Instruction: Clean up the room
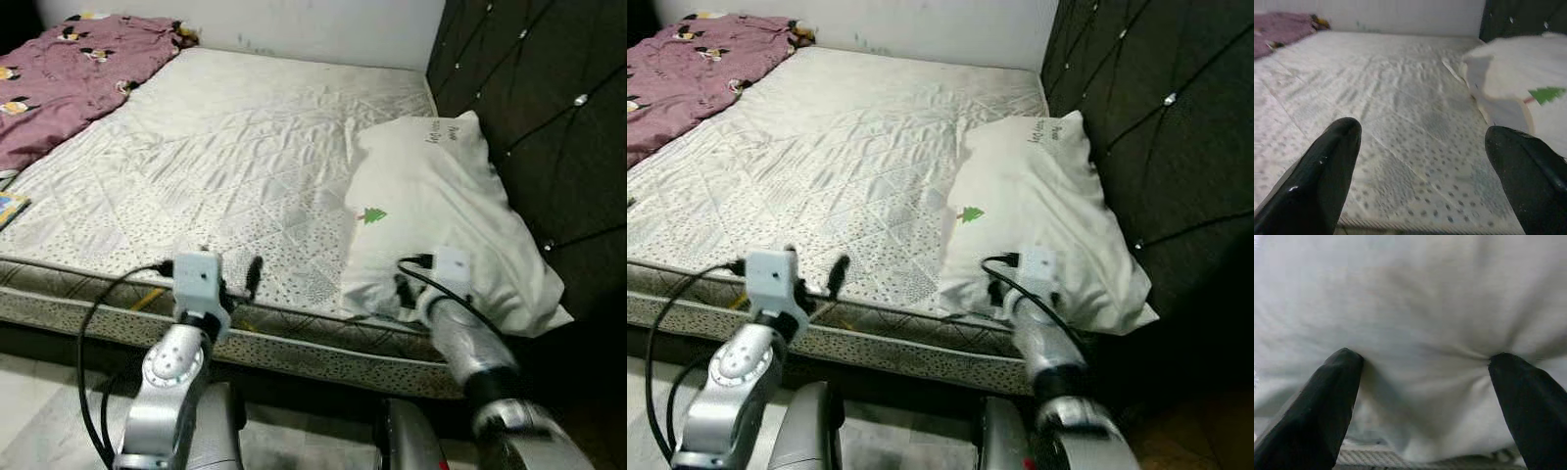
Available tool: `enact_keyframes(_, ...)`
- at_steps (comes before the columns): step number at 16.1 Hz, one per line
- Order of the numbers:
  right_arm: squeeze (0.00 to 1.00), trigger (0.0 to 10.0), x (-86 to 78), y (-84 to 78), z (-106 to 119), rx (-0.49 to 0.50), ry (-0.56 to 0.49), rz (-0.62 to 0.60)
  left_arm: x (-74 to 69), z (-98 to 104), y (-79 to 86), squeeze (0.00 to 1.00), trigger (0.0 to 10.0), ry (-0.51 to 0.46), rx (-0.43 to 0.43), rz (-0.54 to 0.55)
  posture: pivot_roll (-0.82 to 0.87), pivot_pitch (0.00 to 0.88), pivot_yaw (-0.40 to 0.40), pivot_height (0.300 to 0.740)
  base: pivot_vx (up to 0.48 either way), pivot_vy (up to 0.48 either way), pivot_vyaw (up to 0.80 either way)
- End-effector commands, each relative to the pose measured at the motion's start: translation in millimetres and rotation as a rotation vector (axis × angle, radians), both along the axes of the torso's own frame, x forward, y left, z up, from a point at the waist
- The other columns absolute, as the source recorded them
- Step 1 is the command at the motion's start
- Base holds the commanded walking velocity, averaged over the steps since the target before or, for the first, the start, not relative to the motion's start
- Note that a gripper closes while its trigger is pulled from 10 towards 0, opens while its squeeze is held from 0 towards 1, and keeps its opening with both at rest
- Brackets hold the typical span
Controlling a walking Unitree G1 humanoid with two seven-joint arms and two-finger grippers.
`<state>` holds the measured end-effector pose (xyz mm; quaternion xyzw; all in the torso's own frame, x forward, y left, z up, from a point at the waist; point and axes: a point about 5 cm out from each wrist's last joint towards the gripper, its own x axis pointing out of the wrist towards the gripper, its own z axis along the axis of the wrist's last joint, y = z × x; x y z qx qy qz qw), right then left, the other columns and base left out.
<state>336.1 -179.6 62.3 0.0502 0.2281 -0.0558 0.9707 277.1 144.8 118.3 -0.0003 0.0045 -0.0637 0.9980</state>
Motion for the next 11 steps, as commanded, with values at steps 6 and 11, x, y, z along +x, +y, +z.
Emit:
enact_keyframes(6,0.00,10.0,-8.5,-9.3,69,-0.154,-0.517,0.087,9.1,23,13.6,0.00,10.0,-0.173,-0.031,0.066,-0.03,0.000,-0.018,0.548,0.000,0.000,0.00)
enact_keyframes(11,0.00,10.0,-12.3,-2.7,85,-0.147,-0.625,0.102,15.8,25,25.6,0.00,10.0,-0.231,-0.019,0.097,-0.04,0.000,-0.015,0.563,0.000,0.000,0.00)
